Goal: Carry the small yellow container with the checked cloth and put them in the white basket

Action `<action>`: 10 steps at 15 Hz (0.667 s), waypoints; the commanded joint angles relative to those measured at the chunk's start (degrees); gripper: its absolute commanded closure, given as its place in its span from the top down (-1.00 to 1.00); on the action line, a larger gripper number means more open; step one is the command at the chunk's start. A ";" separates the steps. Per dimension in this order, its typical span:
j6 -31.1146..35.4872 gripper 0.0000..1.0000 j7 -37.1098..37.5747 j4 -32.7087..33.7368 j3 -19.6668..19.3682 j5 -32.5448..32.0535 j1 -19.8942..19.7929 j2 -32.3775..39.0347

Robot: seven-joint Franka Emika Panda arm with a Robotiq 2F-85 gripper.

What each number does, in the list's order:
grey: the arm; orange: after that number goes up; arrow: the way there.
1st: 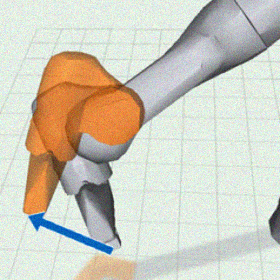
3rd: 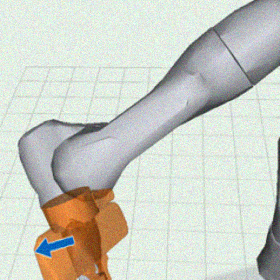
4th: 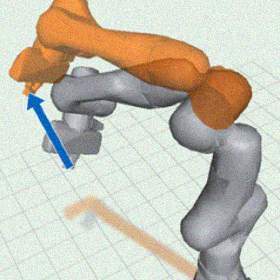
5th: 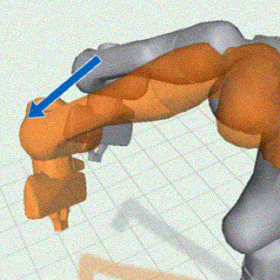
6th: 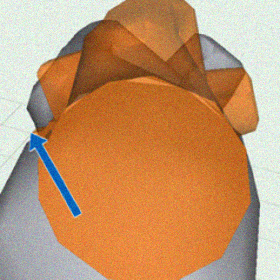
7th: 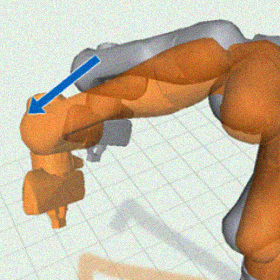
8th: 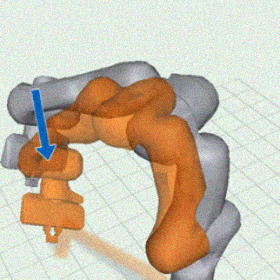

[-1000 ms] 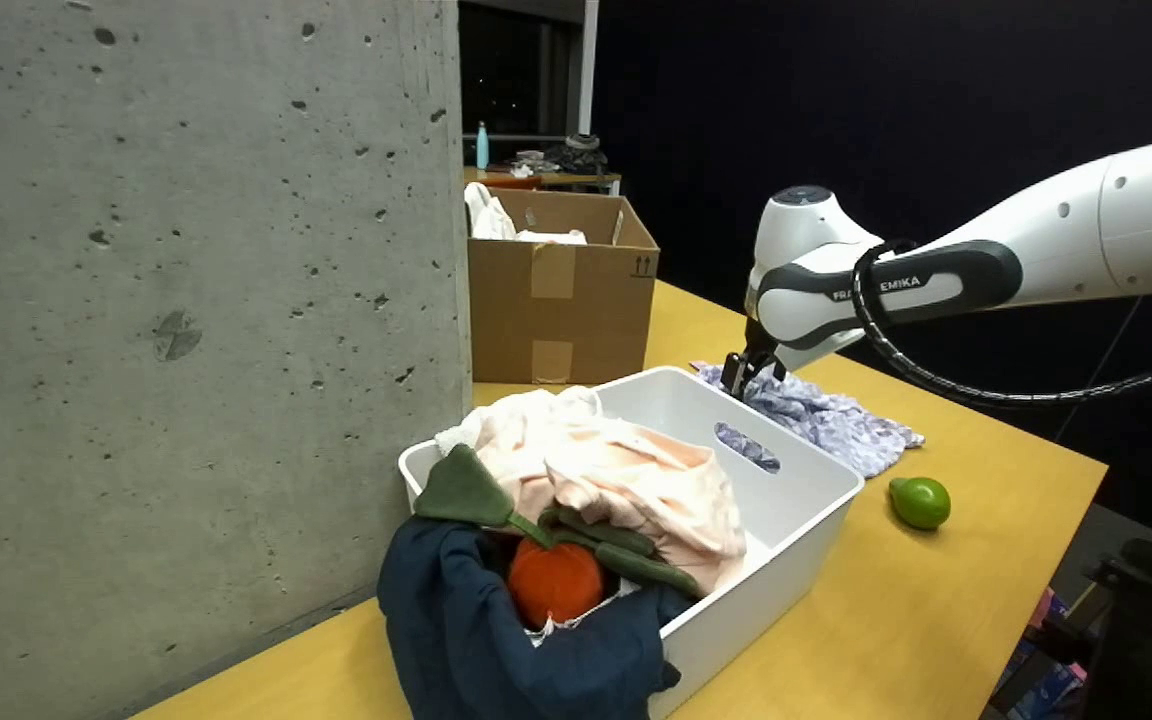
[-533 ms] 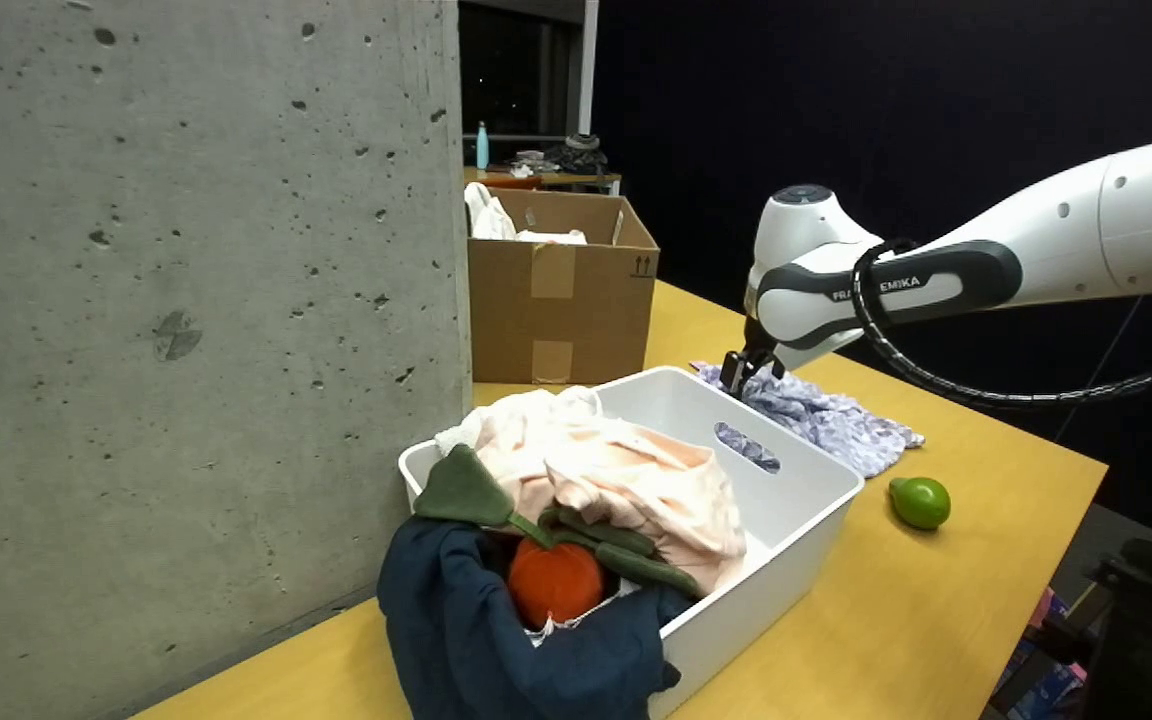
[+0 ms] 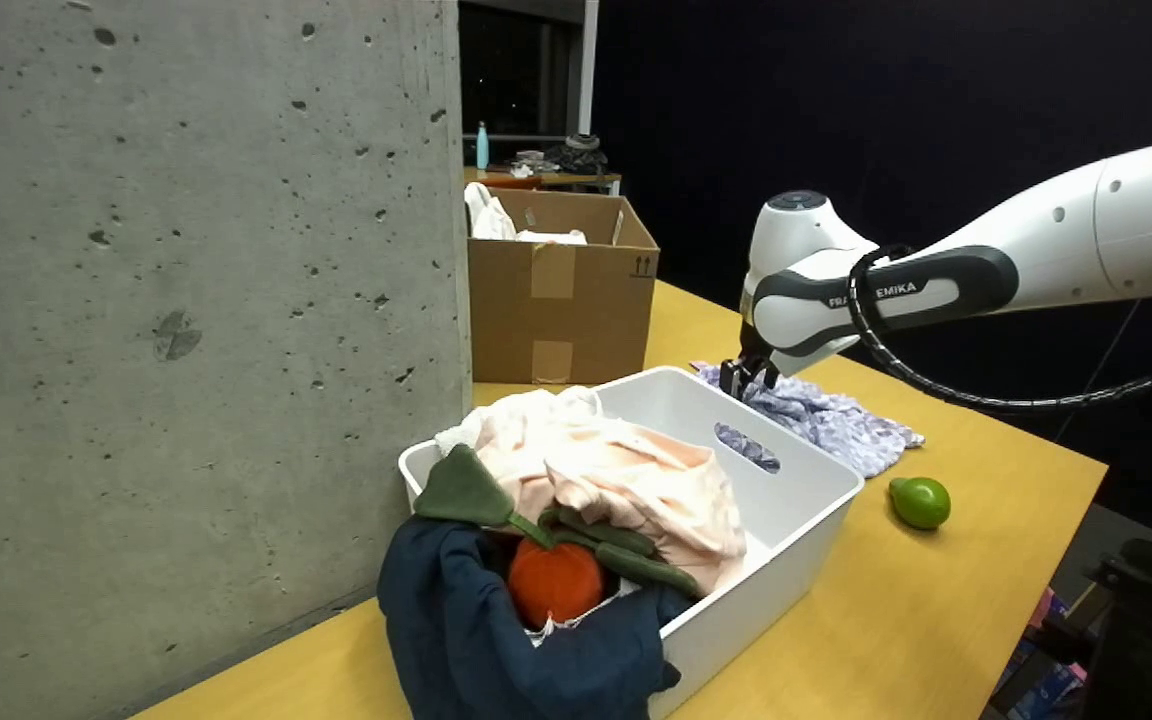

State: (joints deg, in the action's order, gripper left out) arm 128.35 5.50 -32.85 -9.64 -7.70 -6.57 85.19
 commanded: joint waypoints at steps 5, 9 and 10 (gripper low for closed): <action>2.87 -0.57 -0.24 -1.91 0.75 -0.44 0.07 -0.03; 2.58 -0.58 -0.21 -1.60 0.73 -0.32 0.05 -0.04; 1.94 -0.58 -0.03 -1.27 0.58 -0.33 0.07 -0.04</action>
State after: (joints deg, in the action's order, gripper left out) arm 129.91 5.50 -34.14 -9.53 -7.70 -6.24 85.15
